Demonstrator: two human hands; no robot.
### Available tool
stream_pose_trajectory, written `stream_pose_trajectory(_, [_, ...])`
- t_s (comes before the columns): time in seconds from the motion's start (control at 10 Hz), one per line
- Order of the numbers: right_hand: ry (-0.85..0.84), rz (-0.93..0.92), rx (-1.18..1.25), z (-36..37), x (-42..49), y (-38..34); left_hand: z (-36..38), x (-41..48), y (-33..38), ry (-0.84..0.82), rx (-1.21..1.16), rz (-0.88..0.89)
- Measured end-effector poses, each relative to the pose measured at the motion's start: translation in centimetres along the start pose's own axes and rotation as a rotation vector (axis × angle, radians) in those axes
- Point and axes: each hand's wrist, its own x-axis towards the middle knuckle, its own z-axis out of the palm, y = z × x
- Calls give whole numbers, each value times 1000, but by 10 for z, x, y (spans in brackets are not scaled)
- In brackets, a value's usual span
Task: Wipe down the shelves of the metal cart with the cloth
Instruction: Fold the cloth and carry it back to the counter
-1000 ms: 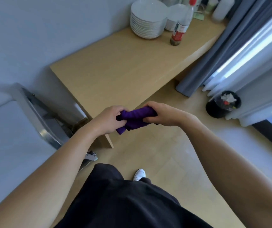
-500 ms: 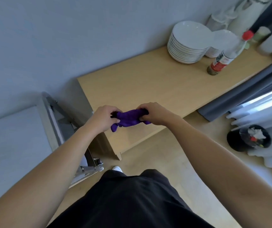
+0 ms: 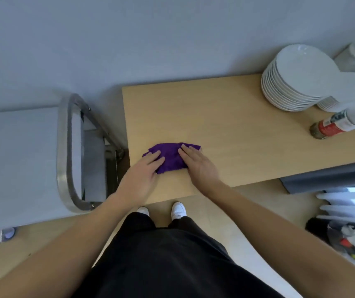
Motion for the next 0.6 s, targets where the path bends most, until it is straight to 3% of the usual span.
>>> stream_pose_trajectory(0.1, [-80,-36,-72,10,-23,-3,22,-25,6,91,-4,3])
stream_pose_trajectory(0.3, [-246,-109,-124,-2,-28,0,33,-33,23,97,109,-80])
stream_pose_trajectory(0.5, [-321,-111,120,-72,8,-4,-2,-27,34,188,36,-117])
stream_pose_trajectory(0.6, [-252,-118,282,-131,15,4,-52,-41,36,317,-229,-114])
